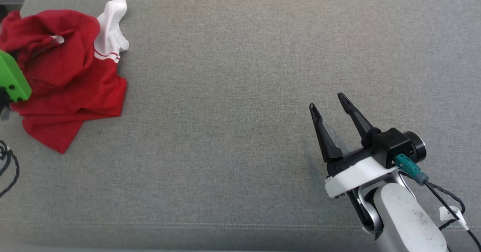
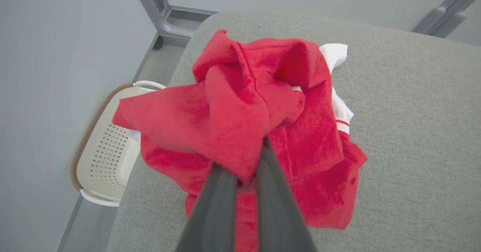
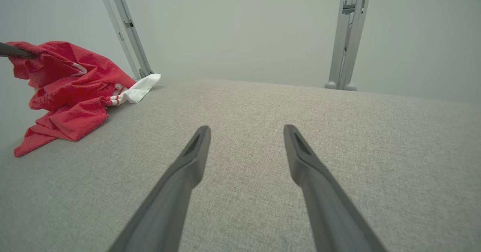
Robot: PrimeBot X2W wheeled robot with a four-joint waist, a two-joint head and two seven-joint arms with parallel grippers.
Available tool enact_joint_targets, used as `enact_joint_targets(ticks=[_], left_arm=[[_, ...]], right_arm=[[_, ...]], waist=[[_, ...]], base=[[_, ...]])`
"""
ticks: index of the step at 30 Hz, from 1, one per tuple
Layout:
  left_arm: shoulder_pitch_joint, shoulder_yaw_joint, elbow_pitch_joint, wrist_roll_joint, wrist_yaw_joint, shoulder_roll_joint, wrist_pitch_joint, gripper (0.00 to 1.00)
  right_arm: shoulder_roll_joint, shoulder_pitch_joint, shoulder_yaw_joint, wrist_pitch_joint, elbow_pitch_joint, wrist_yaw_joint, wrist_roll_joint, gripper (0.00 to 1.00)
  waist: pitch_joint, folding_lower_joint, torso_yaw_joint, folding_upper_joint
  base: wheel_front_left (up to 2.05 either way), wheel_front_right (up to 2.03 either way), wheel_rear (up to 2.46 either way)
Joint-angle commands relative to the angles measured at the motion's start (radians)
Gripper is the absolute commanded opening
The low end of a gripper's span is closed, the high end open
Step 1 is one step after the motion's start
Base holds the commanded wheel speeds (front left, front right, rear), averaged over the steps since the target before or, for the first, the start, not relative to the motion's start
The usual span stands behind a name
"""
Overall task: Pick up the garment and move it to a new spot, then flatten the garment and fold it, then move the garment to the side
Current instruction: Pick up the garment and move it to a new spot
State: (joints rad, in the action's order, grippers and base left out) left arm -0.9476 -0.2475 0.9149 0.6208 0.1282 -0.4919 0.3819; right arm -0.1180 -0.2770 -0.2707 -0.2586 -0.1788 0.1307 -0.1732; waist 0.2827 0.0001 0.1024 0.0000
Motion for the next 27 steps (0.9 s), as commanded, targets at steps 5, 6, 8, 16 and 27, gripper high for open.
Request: enact_joint_targets(ticks=[5,6,8,16,27], left_arm=[[-0.048,-0.027,-0.051,-0.053,0.0,-0.016,-0.137,0.0],[-0.053,-0.032,-0.061,-0.063,-0.004,-0.015,-0.162,0.0],[-0.057,-0.039,-0.087,-0.085,-0.017,-0.011,-0.215,0.0],[-0.013,-0.071,-0.227,-0.133,-0.054,0.009,-0.329,0.0],[0.114,-0.099,-0.53,-0.143,-0.112,0.02,-0.339,0.0]], right_arm=[[-0.001,0.012,0.004,-0.006,0.007,0.0,0.007,1.0],[0.0,0.014,0.006,-0.006,0.008,0.0,0.008,1.0],[0.003,0.023,0.008,-0.006,0.007,0.0,0.007,1.0],[0.014,0.055,0.025,-0.006,0.014,0.0,0.003,1.0],[0.033,0.119,0.049,-0.006,0.023,0.0,-0.005,1.0]], waist=[[-0.035,-0.0001,0.021,0.0],[-0.042,-0.0001,0.024,0.0],[-0.059,-0.0001,0.029,0.0],[-0.13,-0.0001,0.034,0.0],[-0.234,-0.0001,-0.024,0.0]], base=[[0.0,0.0,0.0],[0.0,0.0,0.0],[0.0,0.0,0.0],[0.0,0.0,0.0],[0.0,0.0,0.0]])
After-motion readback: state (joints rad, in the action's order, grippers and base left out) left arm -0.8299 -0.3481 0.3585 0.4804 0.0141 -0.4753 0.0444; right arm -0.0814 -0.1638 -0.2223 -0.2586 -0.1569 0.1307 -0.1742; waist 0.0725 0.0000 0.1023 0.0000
